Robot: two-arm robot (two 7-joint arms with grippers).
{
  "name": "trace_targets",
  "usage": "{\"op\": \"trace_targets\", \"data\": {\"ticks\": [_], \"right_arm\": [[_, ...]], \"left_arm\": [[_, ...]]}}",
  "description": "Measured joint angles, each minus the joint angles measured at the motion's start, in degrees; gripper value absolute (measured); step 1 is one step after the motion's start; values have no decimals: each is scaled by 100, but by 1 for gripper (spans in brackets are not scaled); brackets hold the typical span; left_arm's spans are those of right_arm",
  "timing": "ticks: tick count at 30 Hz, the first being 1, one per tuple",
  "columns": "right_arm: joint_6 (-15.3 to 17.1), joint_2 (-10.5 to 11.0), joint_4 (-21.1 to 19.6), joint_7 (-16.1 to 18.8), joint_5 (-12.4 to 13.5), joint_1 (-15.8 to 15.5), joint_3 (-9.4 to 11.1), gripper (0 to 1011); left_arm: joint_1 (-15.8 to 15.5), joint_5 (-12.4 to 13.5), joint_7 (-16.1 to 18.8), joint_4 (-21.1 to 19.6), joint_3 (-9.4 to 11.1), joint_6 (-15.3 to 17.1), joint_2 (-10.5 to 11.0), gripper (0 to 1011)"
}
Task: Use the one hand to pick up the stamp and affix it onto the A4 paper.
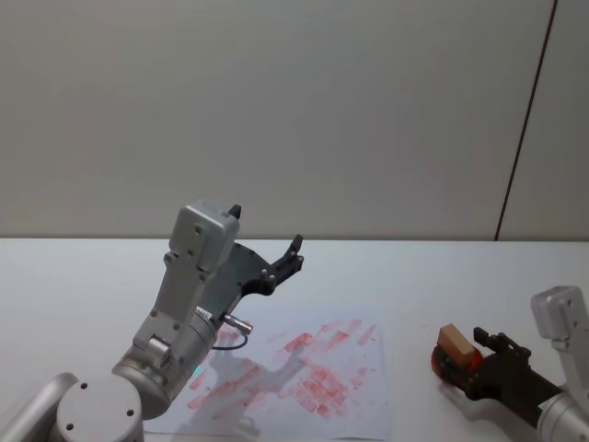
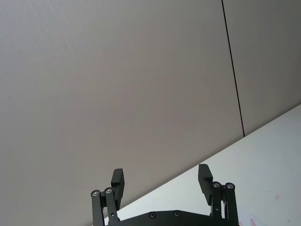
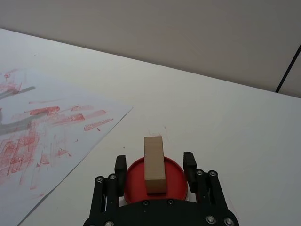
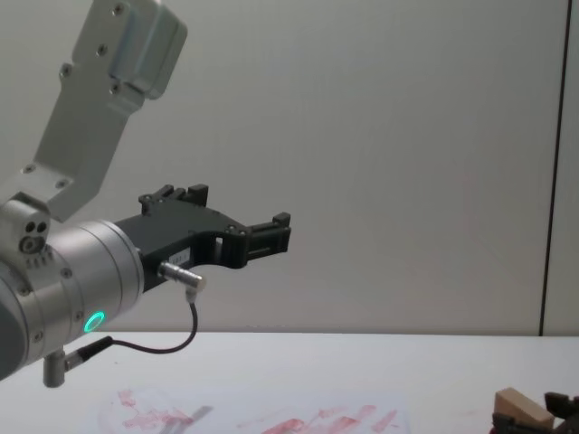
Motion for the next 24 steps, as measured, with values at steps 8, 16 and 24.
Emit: {"op": "trace_targets", "data": {"ticks": [8, 16, 24], "right_arm": [[-56, -47, 136, 59, -19, 83, -16, 503], [-160, -76, 221, 79, -65, 125, -30, 275], [-310, -94, 260, 84, -108, 140, -46, 217]], "left_arm": [[0, 0, 0, 0, 0, 0, 0, 1002], [0, 0, 0, 0, 0, 0, 0, 1002], [0, 0, 0, 0, 0, 0, 0, 1003]]}}
